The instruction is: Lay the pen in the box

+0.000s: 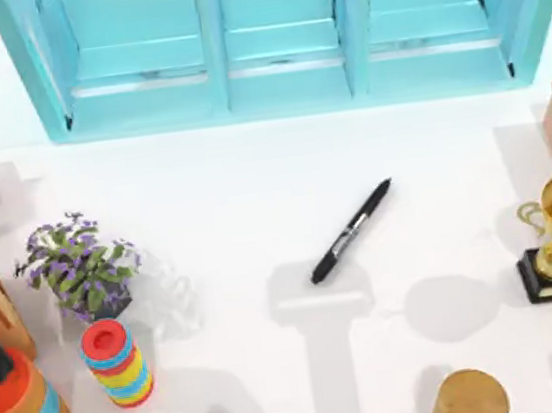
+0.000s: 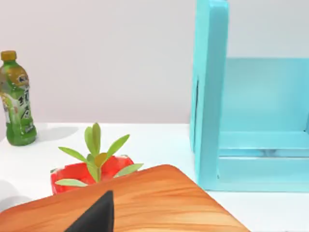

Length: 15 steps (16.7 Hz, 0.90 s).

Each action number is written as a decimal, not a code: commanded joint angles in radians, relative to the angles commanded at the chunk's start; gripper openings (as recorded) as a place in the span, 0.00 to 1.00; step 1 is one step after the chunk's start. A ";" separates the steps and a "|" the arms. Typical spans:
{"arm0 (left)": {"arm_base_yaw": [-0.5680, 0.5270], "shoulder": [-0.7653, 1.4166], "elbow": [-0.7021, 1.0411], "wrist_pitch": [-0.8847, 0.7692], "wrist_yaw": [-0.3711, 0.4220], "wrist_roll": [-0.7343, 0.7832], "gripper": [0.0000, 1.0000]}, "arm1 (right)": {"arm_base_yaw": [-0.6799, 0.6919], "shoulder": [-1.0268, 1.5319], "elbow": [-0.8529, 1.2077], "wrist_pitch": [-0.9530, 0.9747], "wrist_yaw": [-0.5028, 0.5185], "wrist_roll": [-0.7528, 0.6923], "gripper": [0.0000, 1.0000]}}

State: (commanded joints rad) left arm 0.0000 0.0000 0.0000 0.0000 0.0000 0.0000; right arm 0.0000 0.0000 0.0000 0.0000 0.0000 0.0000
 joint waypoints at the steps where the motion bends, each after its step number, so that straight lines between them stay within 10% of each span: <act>1: 0.000 0.000 0.000 0.000 0.000 0.000 1.00 | 0.000 0.000 0.000 0.000 0.000 0.000 1.00; 15: 0.000 0.000 0.000 0.000 0.000 0.000 1.00 | 0.266 0.793 0.672 -0.417 0.029 0.441 1.00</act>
State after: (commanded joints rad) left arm 0.0000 0.0000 0.0000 0.0000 0.0000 0.0000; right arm 0.2656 0.7933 0.6720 -0.4174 0.0294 0.4411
